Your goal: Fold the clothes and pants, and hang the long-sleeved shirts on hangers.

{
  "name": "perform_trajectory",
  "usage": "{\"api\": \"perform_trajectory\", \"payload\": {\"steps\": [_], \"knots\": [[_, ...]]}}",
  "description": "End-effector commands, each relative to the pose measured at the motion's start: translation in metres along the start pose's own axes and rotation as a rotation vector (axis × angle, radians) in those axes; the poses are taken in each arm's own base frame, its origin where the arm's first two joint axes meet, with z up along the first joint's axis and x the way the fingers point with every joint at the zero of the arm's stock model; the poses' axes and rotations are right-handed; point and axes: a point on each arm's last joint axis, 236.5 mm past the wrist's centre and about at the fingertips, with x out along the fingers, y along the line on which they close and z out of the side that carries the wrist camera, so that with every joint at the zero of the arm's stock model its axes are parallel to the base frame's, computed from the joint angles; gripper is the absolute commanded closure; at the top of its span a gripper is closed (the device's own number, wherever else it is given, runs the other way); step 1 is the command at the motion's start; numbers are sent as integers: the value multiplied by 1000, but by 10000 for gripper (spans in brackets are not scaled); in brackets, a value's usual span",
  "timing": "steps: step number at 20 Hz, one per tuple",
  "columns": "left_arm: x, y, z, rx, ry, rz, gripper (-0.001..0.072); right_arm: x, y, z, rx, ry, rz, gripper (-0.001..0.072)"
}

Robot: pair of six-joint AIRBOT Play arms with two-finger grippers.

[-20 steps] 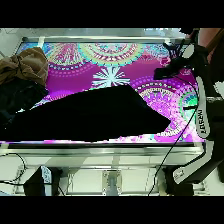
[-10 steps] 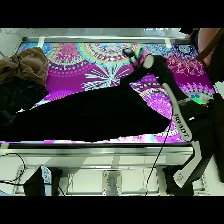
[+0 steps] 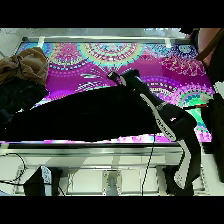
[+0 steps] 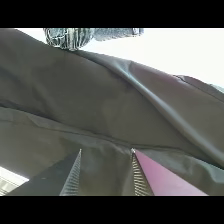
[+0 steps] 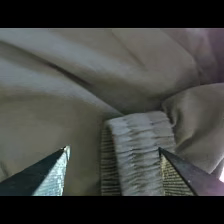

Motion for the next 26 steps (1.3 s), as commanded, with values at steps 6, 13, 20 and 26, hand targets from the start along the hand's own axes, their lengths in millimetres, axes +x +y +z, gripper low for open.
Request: {"api": "perform_trajectory", "payload": {"steps": [6, 13, 20, 26], "knots": [[0, 1, 1, 1, -4, 2, 365, 18, -56, -23, -47, 105, -211, 377], [0, 1, 1, 0, -4, 2, 365, -16, -137, -46, 157, 81, -259, 677], [0, 1, 1, 0, -4, 2, 365, -70, -215, -129, 535, 24, -99, 677], [0, 1, 1, 0, -4, 2, 365, -30, -280, -178, 901, -148, -43, 675]]}}
